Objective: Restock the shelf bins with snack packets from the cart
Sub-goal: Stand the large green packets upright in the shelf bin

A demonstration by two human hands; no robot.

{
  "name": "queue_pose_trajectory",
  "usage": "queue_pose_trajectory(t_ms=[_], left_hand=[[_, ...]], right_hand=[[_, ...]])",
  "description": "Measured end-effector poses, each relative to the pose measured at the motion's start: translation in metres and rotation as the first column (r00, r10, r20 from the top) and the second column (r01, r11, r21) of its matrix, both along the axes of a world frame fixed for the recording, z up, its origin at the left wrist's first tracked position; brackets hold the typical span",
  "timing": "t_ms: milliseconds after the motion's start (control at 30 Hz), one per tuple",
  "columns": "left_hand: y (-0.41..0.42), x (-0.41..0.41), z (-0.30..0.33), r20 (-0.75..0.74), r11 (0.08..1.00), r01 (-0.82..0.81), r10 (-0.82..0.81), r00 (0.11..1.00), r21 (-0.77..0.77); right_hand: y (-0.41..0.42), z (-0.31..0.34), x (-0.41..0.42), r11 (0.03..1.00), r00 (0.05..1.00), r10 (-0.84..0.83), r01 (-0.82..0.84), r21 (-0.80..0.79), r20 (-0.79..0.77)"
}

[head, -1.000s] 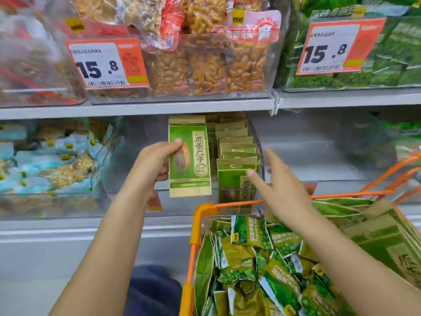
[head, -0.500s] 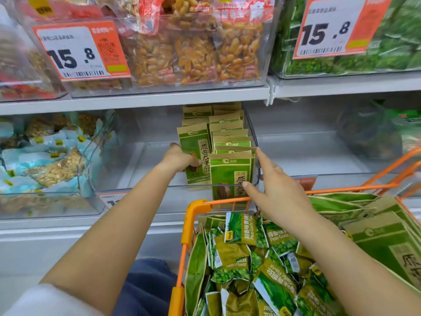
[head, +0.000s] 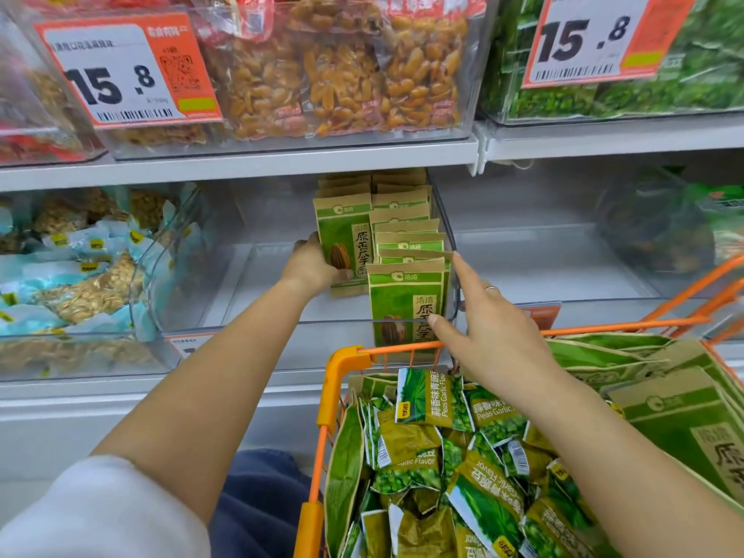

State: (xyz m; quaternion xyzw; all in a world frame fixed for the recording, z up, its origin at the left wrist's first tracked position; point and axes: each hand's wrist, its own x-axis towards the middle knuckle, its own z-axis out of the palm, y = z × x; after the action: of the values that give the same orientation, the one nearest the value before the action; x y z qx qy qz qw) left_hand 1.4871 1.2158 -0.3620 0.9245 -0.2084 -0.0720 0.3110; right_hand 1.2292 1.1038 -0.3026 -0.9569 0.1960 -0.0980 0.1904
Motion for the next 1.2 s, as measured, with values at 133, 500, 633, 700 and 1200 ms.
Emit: queue_pose_trajectory(t_ms=[133, 500, 633, 700, 1200], left_hand=[[-0.001, 0.0, 0.004, 0.0, 0.995, -0.026, 0.026, 1.0, -0.093], [0.015, -0.014, 0.032, -0.29, 0.857, -0.199, 0.061, 0.955, -0.476], [0.031, -0.049, 0.057, -0.093, 0.779, -0.229, 0.216, 0.972, -0.584], [0.038, -0.074, 0.062, -0.016, 0.748, -0.185, 0.227, 0.974, -0.638], [0.027, -0.16, 0.052, 0.119, 0.586, 0.053, 0.074, 0.99, -0.808]], right_hand=[[0.0, 0.0, 0.0, 1.0, 1.0, 0.004, -0.004, -0.011, -0.01], [0.0, 0.011, -0.001, 0.994, 1.0, 0.015, -0.014, 0.108, -0.006], [-0.022, 0.046, -0.014, 0.894, 0.989, -0.047, -0.022, 0.447, 0.142], [-0.034, 0.066, -0.032, 0.862, 0.99, -0.02, -0.053, 0.504, 0.138], [-0.052, 0.037, -0.071, 0.987, 0.998, 0.064, -0.064, 0.145, 0.006]])
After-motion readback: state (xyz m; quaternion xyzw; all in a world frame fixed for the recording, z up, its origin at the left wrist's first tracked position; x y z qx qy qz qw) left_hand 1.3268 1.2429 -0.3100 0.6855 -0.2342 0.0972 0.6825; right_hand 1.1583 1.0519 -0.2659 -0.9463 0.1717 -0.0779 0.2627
